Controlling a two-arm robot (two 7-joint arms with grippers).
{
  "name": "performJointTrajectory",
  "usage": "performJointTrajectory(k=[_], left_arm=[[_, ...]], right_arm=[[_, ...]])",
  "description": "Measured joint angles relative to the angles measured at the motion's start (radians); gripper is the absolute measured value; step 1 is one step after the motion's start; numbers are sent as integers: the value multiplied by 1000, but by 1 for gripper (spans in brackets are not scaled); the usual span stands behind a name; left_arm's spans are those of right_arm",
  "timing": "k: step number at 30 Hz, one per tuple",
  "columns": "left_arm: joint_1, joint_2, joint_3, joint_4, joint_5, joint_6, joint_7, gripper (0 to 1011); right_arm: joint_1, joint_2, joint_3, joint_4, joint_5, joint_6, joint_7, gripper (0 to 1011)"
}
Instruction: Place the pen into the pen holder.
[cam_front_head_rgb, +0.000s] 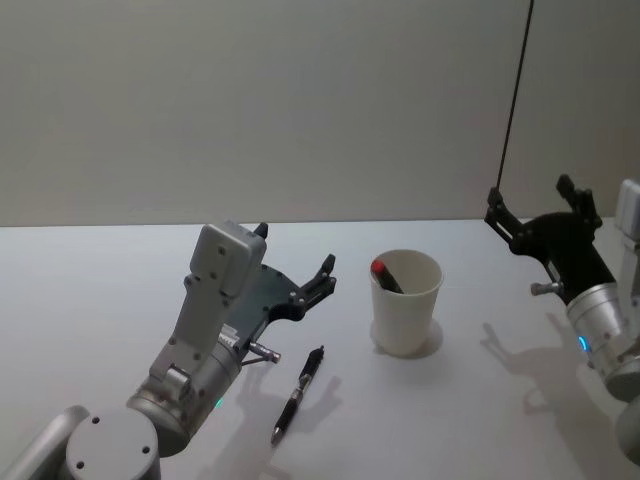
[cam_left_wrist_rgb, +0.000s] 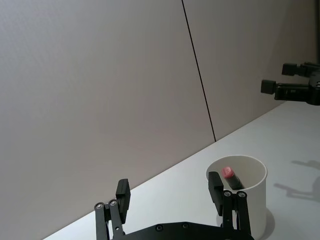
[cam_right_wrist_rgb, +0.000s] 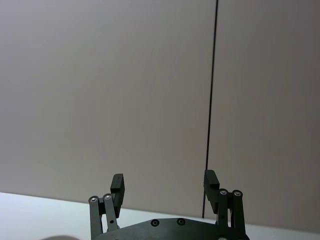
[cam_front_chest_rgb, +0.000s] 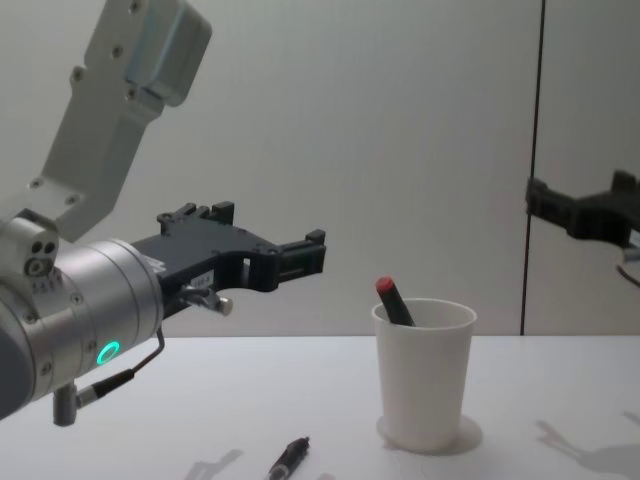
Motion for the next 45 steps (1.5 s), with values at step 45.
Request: performJointTrajectory(k=[45], left_arm=[[0,0,0,0,0,0,0,1003]], right_arm=[[-249,26,-54,-311,67,247,-156,1002]])
